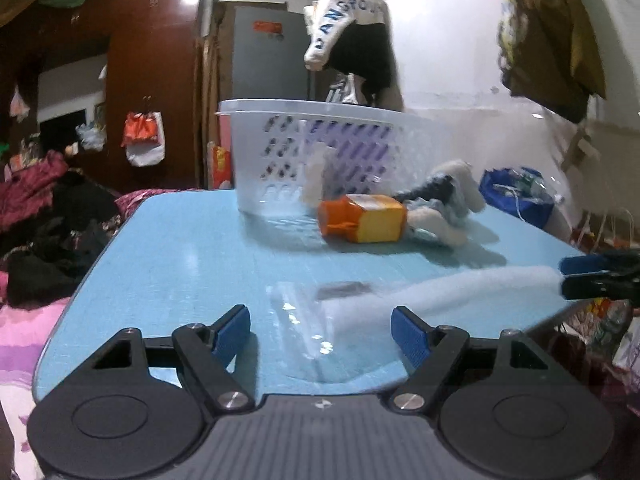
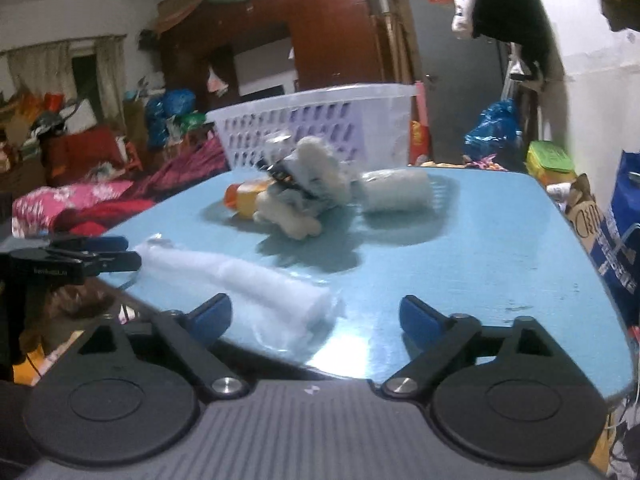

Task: Organize objects
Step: 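Close both grippers on the clear plastic bag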

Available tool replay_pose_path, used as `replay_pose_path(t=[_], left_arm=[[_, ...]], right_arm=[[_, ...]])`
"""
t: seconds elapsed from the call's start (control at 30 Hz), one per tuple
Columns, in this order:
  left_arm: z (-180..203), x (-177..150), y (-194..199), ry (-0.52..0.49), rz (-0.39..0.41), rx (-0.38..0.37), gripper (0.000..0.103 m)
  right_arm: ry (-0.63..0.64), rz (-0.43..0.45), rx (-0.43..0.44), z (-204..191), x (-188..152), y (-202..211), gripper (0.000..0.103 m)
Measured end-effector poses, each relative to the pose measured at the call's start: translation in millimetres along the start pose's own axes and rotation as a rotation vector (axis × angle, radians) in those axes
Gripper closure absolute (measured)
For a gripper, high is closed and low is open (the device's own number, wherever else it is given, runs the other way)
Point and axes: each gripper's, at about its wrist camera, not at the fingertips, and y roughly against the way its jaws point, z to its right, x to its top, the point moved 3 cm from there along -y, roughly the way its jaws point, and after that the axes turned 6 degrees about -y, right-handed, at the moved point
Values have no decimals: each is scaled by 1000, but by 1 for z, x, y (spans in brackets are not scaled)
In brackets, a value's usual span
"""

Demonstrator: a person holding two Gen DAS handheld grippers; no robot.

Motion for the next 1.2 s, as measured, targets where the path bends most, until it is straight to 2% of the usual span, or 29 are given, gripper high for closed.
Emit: replay_pose_path(t=[0.1, 0.23, 0.4, 0.47, 0.53, 0.6, 0.63, 0.73, 0.8, 0.93, 1.2], left_arm=[[6, -3, -1, -18, 11, 0, 22], [11, -4, -5, -28, 26, 4, 24], [16, -6, -6, -71, 49, -8, 32], [16, -6, -5, -76, 52, -11, 39], [18, -6, -4, -81, 56, -26, 54], [20, -5, -4, -84, 59, -45, 63], [21, -5, -4, -85, 60, -44, 64], [22, -5, -3, -68, 70, -65, 79], [23, -5, -3, -57, 74, -84, 84], [30, -3, 0, -85, 92, -76, 85], [33, 6, 12, -86, 147, -101, 85]], right_arm=[[33, 8, 0, -3, -3, -5, 23], [76, 23, -3, -7, -8, -5, 41], [117, 33, 2, -4, -13, -1, 50], [114, 37, 12, -3, -16, 1, 57], [119, 40, 10, -5, -18, 2, 62], [121, 44, 15, -6, -19, 2, 65], [122, 46, 18, -7, -19, 2, 68], [113, 50, 31, -6, -18, 3, 74], [112, 53, 39, -5, -18, 3, 77], [137, 74, 33, -8, -16, 7, 84], [156, 135, 41, -6, -5, 22, 87]])
